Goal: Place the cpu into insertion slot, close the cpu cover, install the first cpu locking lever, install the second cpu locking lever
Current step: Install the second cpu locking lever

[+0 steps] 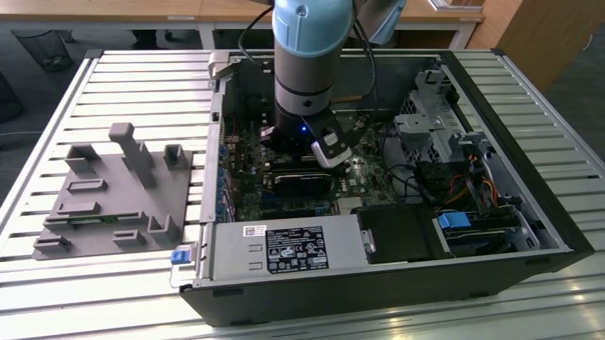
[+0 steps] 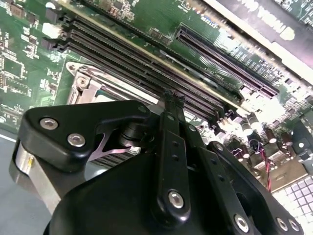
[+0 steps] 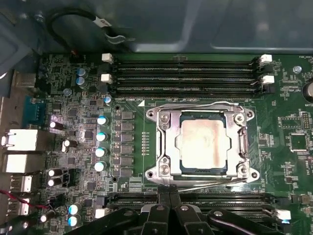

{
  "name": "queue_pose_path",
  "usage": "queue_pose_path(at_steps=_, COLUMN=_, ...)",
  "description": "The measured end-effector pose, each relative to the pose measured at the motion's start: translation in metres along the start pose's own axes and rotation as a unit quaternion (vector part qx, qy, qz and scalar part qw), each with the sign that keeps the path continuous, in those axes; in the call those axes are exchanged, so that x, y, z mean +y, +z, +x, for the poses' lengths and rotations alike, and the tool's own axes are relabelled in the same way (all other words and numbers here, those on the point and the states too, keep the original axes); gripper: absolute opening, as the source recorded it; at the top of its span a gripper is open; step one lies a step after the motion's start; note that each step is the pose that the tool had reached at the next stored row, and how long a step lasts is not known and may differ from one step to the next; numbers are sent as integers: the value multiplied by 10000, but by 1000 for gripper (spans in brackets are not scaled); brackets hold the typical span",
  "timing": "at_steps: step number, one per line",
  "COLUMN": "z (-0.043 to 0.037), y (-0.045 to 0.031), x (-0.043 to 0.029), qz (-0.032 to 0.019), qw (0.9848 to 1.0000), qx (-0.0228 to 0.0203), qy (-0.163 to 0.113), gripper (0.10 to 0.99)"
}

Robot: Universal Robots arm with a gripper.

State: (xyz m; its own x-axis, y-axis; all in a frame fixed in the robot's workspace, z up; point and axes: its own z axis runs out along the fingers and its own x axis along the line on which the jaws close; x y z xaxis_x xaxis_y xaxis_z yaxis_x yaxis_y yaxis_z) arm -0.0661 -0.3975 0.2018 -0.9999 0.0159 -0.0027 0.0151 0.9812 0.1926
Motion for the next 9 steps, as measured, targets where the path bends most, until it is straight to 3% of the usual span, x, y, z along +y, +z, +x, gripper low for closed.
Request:
queue_pose_path(at_steps=4, z=20, y=6, x=-52, qz=-159, qw=9999, qx=2, qy=1, gripper=118)
queue_pose_path(at_steps=9, z=42, y=31, x=-83, qz=-300, qw=9995, qx=5, qy=2, gripper=118)
